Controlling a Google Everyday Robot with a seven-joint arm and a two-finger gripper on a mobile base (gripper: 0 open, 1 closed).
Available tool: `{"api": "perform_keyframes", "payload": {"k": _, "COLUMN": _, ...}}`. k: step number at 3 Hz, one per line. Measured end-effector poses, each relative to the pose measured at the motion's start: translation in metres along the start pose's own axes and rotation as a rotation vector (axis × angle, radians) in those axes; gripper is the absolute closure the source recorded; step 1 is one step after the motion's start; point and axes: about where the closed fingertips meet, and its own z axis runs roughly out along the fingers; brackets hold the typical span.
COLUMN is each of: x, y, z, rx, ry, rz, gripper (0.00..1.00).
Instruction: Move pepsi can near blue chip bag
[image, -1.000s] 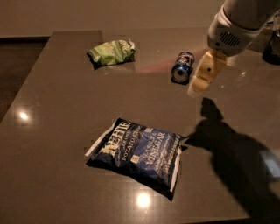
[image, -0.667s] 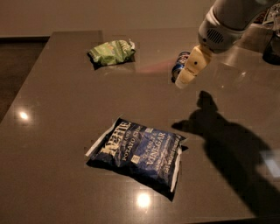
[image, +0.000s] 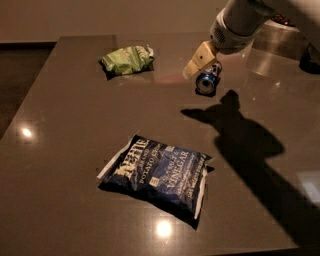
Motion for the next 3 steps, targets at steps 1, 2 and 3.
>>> {"api": "perform_keyframes", "payload": {"k": 1, "x": -0.013, "y": -0.022, "z": 0.02, "rx": 0.066, "ry": 0.018, "rz": 0.112, "gripper": 0.0}}
{"api": "perform_keyframes", "payload": {"k": 2, "x": -0.007, "y": -0.045, "z": 0.04, "rx": 0.115, "ry": 0.07, "rz": 0.206, "gripper": 0.0}}
{"api": "perform_keyframes", "payload": {"k": 3, "x": 0.008, "y": -0.066, "z": 0.058, "rx": 0.134, "ry": 0.123, "rz": 0.28, "gripper": 0.0}}
